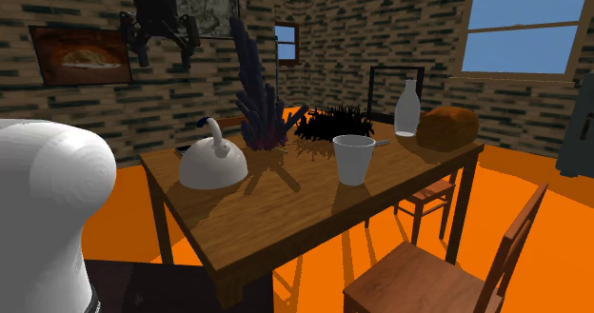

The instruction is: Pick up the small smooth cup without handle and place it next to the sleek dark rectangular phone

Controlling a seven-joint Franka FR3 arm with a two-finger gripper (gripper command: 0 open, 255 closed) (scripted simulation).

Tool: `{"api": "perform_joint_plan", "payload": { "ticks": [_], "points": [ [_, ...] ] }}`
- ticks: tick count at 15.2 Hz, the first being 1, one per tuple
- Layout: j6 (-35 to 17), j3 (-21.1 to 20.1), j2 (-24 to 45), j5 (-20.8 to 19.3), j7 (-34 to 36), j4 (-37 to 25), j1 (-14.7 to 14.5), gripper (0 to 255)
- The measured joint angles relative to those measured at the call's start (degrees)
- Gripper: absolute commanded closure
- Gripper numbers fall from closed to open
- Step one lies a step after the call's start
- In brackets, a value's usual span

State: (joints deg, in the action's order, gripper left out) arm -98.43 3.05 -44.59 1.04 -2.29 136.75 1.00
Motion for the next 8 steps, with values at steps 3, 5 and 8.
{"api": "perform_joint_plan", "payload": {
  "ticks": [3,5,8],
  "points": [
    [-1.0,1.0,1.2,-1.0,-1.3,0.0,0.4,0],
    [-3.2,2.5,3.2,-2.4,-3.2,0.6,1.1,0],
    [-6.6,5.1,7.1,-4.7,-6.4,0.6,2.2,0]
  ]
}}
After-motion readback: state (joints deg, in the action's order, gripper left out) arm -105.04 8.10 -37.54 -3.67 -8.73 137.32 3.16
